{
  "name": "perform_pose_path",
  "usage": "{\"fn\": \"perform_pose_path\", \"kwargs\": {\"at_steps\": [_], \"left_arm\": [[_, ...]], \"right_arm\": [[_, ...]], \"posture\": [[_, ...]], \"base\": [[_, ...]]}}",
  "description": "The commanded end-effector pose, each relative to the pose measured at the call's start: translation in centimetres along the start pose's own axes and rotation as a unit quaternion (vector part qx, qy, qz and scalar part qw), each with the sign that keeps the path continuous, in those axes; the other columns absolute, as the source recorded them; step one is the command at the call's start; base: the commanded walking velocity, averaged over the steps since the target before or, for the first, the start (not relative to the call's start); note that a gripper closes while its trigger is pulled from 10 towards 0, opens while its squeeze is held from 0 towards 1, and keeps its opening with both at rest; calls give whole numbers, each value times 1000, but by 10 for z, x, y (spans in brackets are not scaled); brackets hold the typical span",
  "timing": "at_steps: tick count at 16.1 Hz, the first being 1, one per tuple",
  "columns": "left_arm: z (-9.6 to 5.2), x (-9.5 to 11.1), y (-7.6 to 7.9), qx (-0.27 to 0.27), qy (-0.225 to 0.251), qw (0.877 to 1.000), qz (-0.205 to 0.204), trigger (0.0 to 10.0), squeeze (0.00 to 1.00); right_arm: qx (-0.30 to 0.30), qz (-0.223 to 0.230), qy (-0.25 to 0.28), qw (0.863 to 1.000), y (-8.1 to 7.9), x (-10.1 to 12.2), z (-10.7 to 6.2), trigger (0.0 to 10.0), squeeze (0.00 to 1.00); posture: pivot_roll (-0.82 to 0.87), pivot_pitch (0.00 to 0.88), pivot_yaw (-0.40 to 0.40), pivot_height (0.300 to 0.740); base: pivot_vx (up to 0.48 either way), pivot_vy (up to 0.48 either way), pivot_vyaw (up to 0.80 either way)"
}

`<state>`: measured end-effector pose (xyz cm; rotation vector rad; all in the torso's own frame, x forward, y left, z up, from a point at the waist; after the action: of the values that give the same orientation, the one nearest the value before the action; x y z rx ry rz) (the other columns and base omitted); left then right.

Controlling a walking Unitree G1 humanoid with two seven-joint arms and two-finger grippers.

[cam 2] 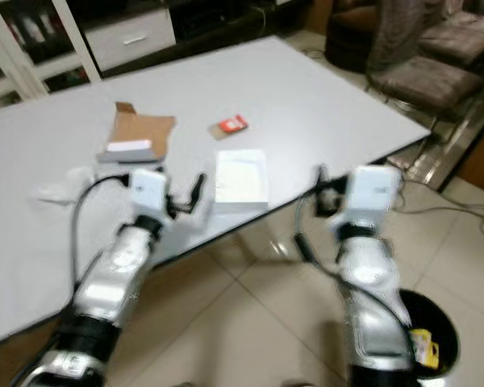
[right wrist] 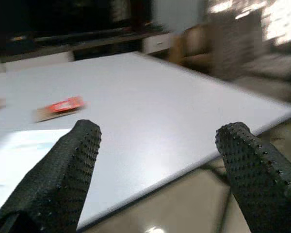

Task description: Picking trash to rubbish bin

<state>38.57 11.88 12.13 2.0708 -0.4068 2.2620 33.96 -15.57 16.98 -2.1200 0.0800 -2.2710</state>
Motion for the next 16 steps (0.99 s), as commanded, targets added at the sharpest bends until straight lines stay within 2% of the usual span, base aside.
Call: {"fn": "perform_pose_path", "kwargs": {"at_steps": [1, 5, 8, 13, 16], "left_arm": [[2, 3, 4, -5, 2, 1000, -1, 10000, 0], [2, 2, 4, -6, 0, 1000, -2, 10000, 0], [2, 1, 4, -4, -3, 1000, -1, 10000, 0], [1, 1, 5, -5, -4, 1000, 0, 10000, 0], [1, 2, 3, -2, -5, 1000, 1, 10000, 0]], "right_arm": [[1, 2, 6, 1000, 3, 10, 0, 10000, 0], [4, 6, 1, 1000, 1, 14, 3, 10000, 0], [4, 21, -16, 1000, 1, 11, 5, 10000, 0], [-29, 80, -64, 994, 21, 3, 20, 10000, 0], [-40, 89, -76, 992, 26, 2, 24, 10000, 0]], "posture": [[-133, 100, 58, 740], [-134, 100, 58, 740], [-133, 101, 58, 740], [-131, 103, 60, 740], [-121, 106, 55, 740]], "base": [[398, 0, 0], [380, 0, 0], [0, 0, 0], [0, 0, 0], [0, 0, 0]]}}
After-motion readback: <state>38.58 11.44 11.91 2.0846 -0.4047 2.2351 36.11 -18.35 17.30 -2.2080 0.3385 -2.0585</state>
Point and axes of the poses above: a point about 5 cm out from each wrist's last joint towards the gripper, its own z axis pointing out of the wrist towards the gripper, its own x axis along the axis of the wrist's last joint, y = z × x, the point moved 6 cm from there along z, pointing out of the wrist towards the gripper, and after that the axes turned 2 degrees about z, right-handed, at the moved point
